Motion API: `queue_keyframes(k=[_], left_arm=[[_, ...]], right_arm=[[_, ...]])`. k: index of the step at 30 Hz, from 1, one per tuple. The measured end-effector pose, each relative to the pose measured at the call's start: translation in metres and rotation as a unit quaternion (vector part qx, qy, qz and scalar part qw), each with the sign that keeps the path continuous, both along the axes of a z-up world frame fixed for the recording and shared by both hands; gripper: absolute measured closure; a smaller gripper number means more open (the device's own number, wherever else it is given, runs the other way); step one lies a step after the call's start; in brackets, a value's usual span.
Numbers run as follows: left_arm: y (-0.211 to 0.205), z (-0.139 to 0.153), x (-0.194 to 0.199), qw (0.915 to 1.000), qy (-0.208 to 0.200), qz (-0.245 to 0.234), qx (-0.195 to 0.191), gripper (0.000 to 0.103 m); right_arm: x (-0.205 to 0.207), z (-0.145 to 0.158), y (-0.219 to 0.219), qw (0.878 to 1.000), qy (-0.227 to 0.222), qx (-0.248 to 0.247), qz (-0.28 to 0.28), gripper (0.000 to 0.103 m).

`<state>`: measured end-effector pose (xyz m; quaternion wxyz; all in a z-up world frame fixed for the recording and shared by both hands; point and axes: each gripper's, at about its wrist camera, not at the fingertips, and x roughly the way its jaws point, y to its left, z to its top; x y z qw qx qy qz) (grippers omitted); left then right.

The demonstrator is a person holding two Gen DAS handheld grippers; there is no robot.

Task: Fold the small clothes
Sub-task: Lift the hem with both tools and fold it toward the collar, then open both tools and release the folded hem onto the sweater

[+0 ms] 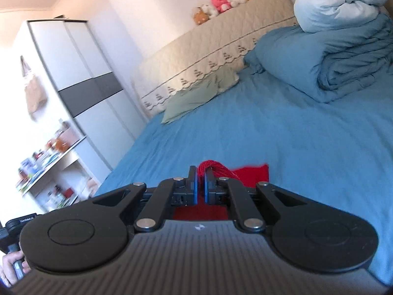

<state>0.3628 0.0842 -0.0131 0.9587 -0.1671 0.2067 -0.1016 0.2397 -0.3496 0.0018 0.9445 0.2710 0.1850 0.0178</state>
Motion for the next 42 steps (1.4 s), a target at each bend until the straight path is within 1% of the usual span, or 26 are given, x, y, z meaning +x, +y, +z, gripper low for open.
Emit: queue_keyframes(k=[4,7,9,11,13,17,18,19,20,21,22,23,24,25,26,27,28,30,31,33,34,36,38,40,42], left_arm=[[-0.018,-0.025,0.078,0.9998,0.015,0.013,0.005,0.097],[-0.03,-0.063,0.128,0.9985,0.048,0.024,0.014,0.097],[-0.035,-0.089,0.149,0.997,0.071,0.029,0.012,0.097],[-0.036,-0.11,0.162,0.9958,0.085,0.032,0.017,0.097],[-0.037,-0.124,0.168,0.9949,0.093,0.035,0.02,0.097],[-0.036,-0.136,0.181,0.9947,0.094,0.042,0.008,0.096],[-0.036,-0.137,0.184,0.9947,0.092,0.044,0.007,0.095],[-0.038,-0.136,0.185,0.9947,0.091,0.047,0.009,0.092],[-0.037,-0.137,0.187,0.9945,0.089,0.053,0.015,0.086],[-0.037,-0.136,0.186,0.9938,0.09,0.061,0.024,0.06],[-0.038,-0.135,0.187,0.9926,0.092,0.071,0.034,0.044],[-0.039,-0.132,0.185,0.9921,0.087,0.079,0.043,0.024],[-0.038,-0.129,0.179,0.9928,0.074,0.081,0.048,0.017],[-0.039,-0.125,0.172,0.9938,0.059,0.077,0.054,0.015],[-0.04,-0.12,0.163,0.9946,0.047,0.066,0.064,0.01],[-0.043,-0.117,0.156,0.995,0.039,0.052,0.075,0.007],[-0.047,-0.116,0.151,0.9951,0.035,0.034,0.085,0.005],[-0.058,-0.118,0.142,0.9933,0.041,-0.022,0.106,0.003],[-0.063,-0.122,0.14,0.9916,0.047,-0.039,0.114,0.003],[-0.074,-0.132,0.139,0.9872,0.063,-0.066,0.131,0.003],[-0.077,-0.138,0.14,0.9853,0.072,-0.072,0.137,0.003],[-0.078,-0.15,0.145,0.982,0.102,-0.08,0.137,0.003],[-0.076,-0.161,0.15,0.9801,0.122,-0.076,0.137,0.003],[-0.068,-0.166,0.15,0.9806,0.123,-0.069,0.136,0.003],[-0.064,-0.167,0.146,0.9808,0.12,-0.077,0.133,0.0]], right_arm=[[0.084,-0.023,-0.014,0.999,0.016,-0.028,-0.011,0.083],[0.141,-0.06,-0.022,0.999,0.041,-0.03,-0.014,0.083],[0.173,-0.088,-0.024,0.997,0.067,-0.031,-0.014,0.083],[0.195,-0.113,-0.026,0.996,0.084,-0.037,-0.012,0.083],[0.208,-0.131,-0.026,0.995,0.094,-0.044,-0.014,0.083],[0.222,-0.152,-0.034,0.995,0.093,-0.032,-0.028,0.083],[0.225,-0.155,-0.036,0.995,0.09,-0.027,-0.032,0.082],[0.226,-0.158,-0.036,0.995,0.085,-0.026,-0.038,0.078],[0.23,-0.16,-0.037,0.995,0.081,-0.029,-0.045,0.075],[0.229,-0.161,-0.036,0.995,0.076,-0.033,-0.052,0.067],[0.229,-0.161,-0.037,0.995,0.071,-0.037,-0.059,0.04],[0.227,-0.159,-0.036,0.995,0.063,-0.044,-0.065,0.021],[0.221,-0.155,-0.032,0.995,0.05,-0.055,-0.07,0.017],[0.213,-0.151,-0.028,0.994,0.038,-0.07,-0.07,0.015],[0.207,-0.147,-0.024,0.994,0.03,-0.084,-0.061,0.015],[0.202,-0.145,-0.019,0.994,0.027,-0.097,-0.051,0.014],[0.198,-0.143,-0.013,0.993,0.024,-0.111,-0.041,0.013],[0.193,-0.145,0.001,0.99,0.017,-0.139,-0.018,0.006],[0.193,-0.147,0.009,0.988,0.018,-0.152,-0.008,0.002],[0.195,-0.156,0.021,0.985,0.032,-0.17,0.014,0.001],[0.197,-0.162,0.026,0.984,0.043,-0.174,0.025,0.001],[0.205,-0.176,0.032,0.981,0.075,-0.176,0.04,0.001],[0.21,-0.189,0.033,0.978,0.098,-0.18,0.04,0.001],[0.211,-0.196,0.028,0.977,0.103,-0.184,0.033,0.0],[0.212,-0.198,0.025,0.978,0.108,-0.177,0.017,0.0]])
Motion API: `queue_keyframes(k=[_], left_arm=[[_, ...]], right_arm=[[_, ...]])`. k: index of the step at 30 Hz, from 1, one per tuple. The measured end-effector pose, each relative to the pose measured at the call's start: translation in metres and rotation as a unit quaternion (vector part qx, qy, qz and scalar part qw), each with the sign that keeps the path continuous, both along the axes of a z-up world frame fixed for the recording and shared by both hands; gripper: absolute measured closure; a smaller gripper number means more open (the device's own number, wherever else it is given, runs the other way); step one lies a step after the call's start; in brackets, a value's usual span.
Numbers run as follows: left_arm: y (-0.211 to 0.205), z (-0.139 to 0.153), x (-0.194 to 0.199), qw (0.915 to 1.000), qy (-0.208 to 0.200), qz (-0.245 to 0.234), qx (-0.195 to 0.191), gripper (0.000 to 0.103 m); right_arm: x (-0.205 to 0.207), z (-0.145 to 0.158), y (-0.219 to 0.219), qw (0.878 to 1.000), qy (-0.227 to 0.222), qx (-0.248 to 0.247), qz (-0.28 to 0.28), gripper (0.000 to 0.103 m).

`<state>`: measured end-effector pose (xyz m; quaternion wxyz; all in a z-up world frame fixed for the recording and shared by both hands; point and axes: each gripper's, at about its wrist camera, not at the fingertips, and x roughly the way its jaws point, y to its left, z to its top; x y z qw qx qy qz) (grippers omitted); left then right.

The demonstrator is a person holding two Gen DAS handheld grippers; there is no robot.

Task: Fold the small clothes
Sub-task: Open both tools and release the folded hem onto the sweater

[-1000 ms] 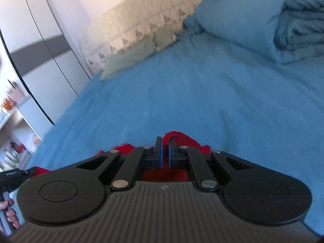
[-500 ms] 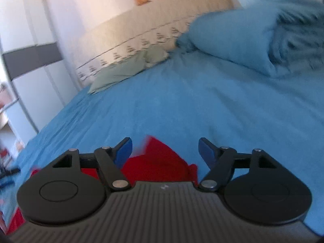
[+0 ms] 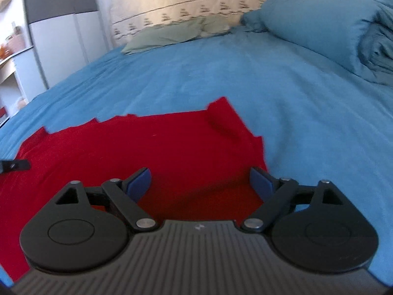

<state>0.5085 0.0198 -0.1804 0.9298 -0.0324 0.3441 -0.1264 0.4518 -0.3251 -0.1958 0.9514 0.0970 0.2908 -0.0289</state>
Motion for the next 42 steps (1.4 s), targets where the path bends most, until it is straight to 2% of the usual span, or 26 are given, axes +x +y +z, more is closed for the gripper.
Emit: queue_keyframes(k=[3,5,6,8,11,15,19,22,25,29,33,38,42], left_arm=[[-0.009,0.002,-0.003,0.9992,0.007,-0.012,0.038,0.0],[-0.012,0.005,-0.007,0.9978,0.012,-0.011,0.064,0.0],[-0.011,0.007,-0.009,0.9978,0.012,-0.009,0.064,0.0],[-0.011,0.008,-0.013,0.9986,0.009,-0.008,0.052,0.0],[-0.005,0.008,-0.015,0.9994,0.006,0.002,0.034,0.0],[-0.001,0.008,-0.009,0.9999,0.008,0.008,0.011,0.0],[0.005,0.008,-0.008,0.9999,0.009,0.005,-0.001,0.0],[0.006,0.007,-0.008,1.0,0.006,0.001,-0.003,0.0],[0.003,0.008,-0.011,1.0,0.005,0.003,0.004,0.0],[0.0,0.022,-0.021,0.9998,0.004,0.017,-0.001,0.0],[-0.007,0.043,-0.043,0.9995,0.0,0.031,0.003,0.0],[-0.022,0.062,-0.082,0.9996,0.002,0.028,-0.001,0.0],[-0.04,0.058,-0.106,0.9998,0.019,-0.004,0.001,0.0]], right_arm=[[-0.001,-0.002,-0.008,1.0,0.0,0.018,-0.012,0.0],[-0.007,0.002,-0.008,1.0,0.0,0.0,-0.031,0.0],[-0.01,0.005,-0.009,0.999,-0.006,-0.015,-0.043,0.0],[-0.019,0.016,-0.006,0.999,-0.045,-0.021,-0.021,0.0],[-0.009,0.024,-0.001,0.999,-0.051,-0.01,0.016,0.0],[0.028,0.018,-0.004,0.998,-0.038,0.034,0.039,0.0],[0.055,0.001,-0.002,1.0,-0.001,0.009,0.023,0.0],[0.055,-0.006,-0.01,1.0,-0.006,0.021,0.006,0.0],[0.051,-0.002,-0.004,1.0,-0.009,-0.004,0.003,0.0],[0.028,0.02,0.009,0.999,-0.027,-0.02,0.015,0.0],[-0.014,0.054,0.021,0.999,-0.026,-0.02,0.004,0.0],[-0.081,0.085,0.031,0.998,0.028,-0.018,-0.052,0.0],[-0.135,0.074,0.035,0.995,0.052,-0.02,-0.078,0.0]])
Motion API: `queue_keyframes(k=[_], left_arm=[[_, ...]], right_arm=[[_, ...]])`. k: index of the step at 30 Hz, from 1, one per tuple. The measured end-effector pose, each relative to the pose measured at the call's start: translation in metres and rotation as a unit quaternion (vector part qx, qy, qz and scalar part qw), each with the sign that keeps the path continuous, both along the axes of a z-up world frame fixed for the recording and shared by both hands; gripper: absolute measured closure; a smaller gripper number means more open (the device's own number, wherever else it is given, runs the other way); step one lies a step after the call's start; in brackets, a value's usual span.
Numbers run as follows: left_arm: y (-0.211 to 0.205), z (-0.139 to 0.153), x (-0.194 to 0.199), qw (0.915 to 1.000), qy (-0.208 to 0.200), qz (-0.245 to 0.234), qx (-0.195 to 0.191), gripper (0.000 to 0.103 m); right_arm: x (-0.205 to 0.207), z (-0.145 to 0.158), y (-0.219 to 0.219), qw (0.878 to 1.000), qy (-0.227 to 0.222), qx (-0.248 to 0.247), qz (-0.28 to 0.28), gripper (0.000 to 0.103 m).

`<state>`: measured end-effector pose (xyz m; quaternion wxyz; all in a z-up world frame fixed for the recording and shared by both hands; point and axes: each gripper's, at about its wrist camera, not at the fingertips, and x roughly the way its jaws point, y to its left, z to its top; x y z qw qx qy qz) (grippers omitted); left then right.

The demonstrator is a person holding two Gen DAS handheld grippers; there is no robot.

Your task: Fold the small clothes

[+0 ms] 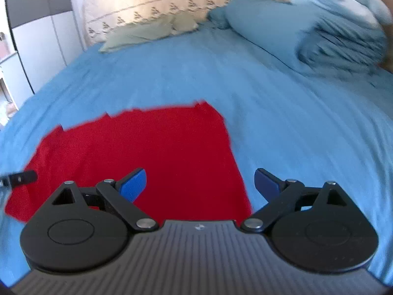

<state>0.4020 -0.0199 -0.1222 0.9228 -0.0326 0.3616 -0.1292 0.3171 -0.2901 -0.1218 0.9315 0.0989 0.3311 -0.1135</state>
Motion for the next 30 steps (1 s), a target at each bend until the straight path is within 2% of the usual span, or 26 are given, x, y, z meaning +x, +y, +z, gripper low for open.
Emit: queue_keyframes(k=[4,10,16,20,24,27,28,29,30], left_arm=[[-0.016,-0.008,-0.011,0.9997,0.012,-0.018,0.013,0.0],[-0.026,-0.015,-0.008,0.9994,0.019,-0.026,0.008,0.0],[-0.031,-0.017,0.004,0.9989,0.041,-0.02,0.004,0.0],[-0.033,-0.019,0.012,0.9984,0.053,-0.02,0.005,0.0],[-0.034,-0.019,0.017,0.9979,0.061,-0.02,0.005,0.0],[-0.035,-0.02,0.022,0.9976,0.067,-0.018,0.007,0.0],[-0.036,-0.02,0.023,0.9975,0.068,-0.017,0.009,0.0],[-0.037,-0.02,0.026,0.9973,0.071,-0.017,0.013,0.0],[-0.039,-0.021,0.027,0.997,0.073,-0.017,0.018,0.0]], right_arm=[[-0.033,-0.036,-0.007,0.999,0.001,0.051,0.002,0.0],[-0.04,-0.069,-0.018,0.993,-0.021,0.112,-0.006,0.0],[-0.033,-0.079,-0.037,0.983,-0.058,0.168,-0.046,0.0],[-0.02,-0.08,-0.046,0.98,-0.062,0.183,-0.053,0.014],[-0.008,-0.084,-0.059,0.972,-0.064,0.217,-0.057,0.017],[-0.004,-0.086,-0.066,0.968,-0.065,0.229,-0.074,0.034],[-0.002,-0.086,-0.068,0.968,-0.063,0.229,-0.079,0.048],[-0.001,-0.085,-0.069,0.969,-0.058,0.225,-0.081,0.068],[0.0,-0.084,-0.069,0.97,-0.051,0.224,-0.079,0.073]])
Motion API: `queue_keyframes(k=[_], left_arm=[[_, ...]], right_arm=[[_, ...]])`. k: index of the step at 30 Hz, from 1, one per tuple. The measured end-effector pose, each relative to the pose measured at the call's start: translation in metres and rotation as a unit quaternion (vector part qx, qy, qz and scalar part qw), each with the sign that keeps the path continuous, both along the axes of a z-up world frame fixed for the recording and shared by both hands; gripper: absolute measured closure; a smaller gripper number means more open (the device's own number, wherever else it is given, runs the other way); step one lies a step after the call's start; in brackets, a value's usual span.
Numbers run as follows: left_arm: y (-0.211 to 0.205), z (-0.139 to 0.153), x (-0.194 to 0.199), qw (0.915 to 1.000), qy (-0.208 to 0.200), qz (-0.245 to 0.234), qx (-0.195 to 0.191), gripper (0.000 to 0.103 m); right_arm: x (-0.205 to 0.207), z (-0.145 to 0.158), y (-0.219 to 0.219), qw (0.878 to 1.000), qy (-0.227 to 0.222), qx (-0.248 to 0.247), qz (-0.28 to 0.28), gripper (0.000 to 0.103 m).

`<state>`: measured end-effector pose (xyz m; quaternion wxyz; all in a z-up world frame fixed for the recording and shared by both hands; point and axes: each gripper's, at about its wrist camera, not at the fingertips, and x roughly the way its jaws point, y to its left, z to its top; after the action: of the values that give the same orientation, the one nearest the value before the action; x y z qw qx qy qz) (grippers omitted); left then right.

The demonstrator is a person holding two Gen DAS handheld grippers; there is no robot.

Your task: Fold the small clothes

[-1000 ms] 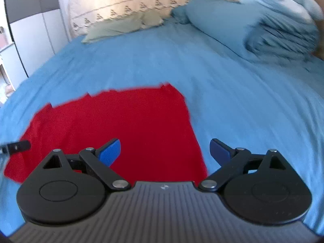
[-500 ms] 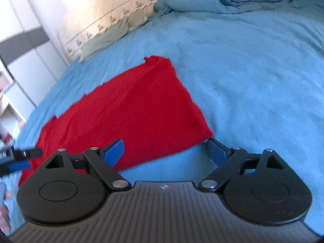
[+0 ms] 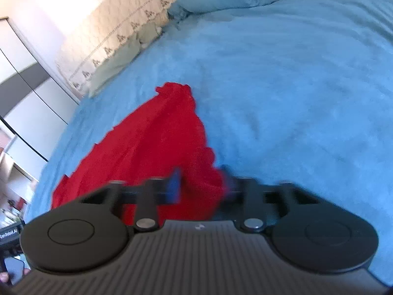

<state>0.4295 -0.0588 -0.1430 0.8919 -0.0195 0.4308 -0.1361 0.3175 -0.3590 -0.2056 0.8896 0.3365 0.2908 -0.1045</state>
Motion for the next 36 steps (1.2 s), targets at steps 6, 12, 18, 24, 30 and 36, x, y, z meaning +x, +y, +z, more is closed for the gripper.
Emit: queue_keyframes(k=[6,12,18,24,30,36], left_arm=[[-0.013,-0.016,0.023,0.9982,0.047,0.002,0.038,0.0],[-0.013,-0.019,0.029,0.9968,0.058,-0.009,0.053,0.0],[0.042,0.008,0.025,0.9969,0.054,-0.005,0.057,0.0],[0.12,0.009,0.012,0.9923,0.071,0.009,0.101,0.0],[0.171,-0.01,-0.004,0.9912,0.096,0.03,0.087,0.0],[0.187,-0.007,-0.018,0.9929,0.086,0.045,0.069,0.0]], right_arm=[[0.006,0.03,0.016,0.999,-0.003,-0.029,0.022,0.078],[0.036,0.099,0.06,0.994,-0.059,-0.069,0.066,0.078],[0.085,0.158,0.156,0.966,-0.131,-0.107,0.195,0.078],[0.122,0.124,0.278,0.899,-0.11,-0.126,0.406,0.079],[0.143,0.058,0.327,0.889,-0.052,-0.12,0.438,0.079],[0.128,0.085,0.336,0.885,-0.101,-0.136,0.433,0.079]])
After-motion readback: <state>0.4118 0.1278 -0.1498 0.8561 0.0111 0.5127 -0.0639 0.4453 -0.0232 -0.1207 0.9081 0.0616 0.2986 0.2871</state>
